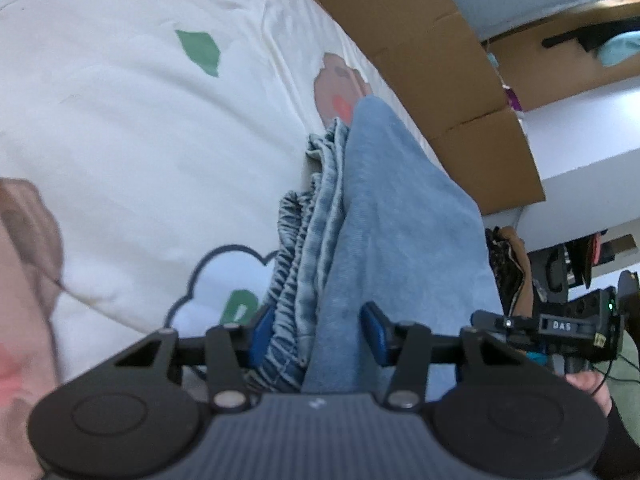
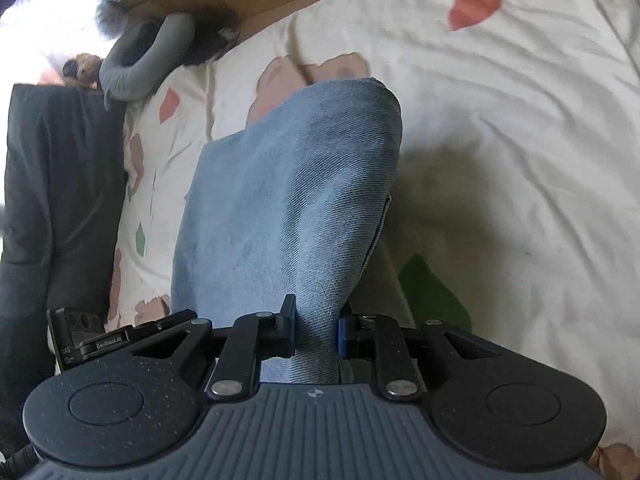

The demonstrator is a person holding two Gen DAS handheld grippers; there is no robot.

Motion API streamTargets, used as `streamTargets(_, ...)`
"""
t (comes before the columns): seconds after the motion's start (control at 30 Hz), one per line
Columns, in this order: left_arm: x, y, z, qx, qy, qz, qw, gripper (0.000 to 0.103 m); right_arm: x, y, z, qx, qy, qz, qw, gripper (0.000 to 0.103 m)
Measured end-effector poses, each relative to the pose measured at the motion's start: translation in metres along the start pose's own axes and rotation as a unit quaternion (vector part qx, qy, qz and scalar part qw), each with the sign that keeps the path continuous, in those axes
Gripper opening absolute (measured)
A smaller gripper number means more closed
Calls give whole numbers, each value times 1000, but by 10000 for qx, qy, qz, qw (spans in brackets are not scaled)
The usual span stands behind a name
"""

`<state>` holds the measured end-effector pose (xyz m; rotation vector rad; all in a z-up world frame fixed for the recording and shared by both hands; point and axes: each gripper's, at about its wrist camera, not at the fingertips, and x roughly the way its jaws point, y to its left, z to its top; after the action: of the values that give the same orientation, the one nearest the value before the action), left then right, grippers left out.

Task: Fold clothes

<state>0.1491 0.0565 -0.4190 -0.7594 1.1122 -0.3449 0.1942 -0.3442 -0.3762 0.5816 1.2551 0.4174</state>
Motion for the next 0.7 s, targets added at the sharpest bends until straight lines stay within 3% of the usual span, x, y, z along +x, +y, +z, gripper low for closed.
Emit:
streamTargets(0.33, 29, -28, 10, 381, 412, 324, 9979, 50, -13, -28, -10, 398, -310, 92, 9987, 18)
streamTargets(0.53, 29, -18, 7, 325, 447, 321, 9980, 50, -15, -35, -15, 433, -364, 121, 9983, 18)
streamTargets(0.7, 28, -15, 10, 398, 550, 410, 9969, 51, -1, -53, -19, 631, -242, -122, 9976, 29)
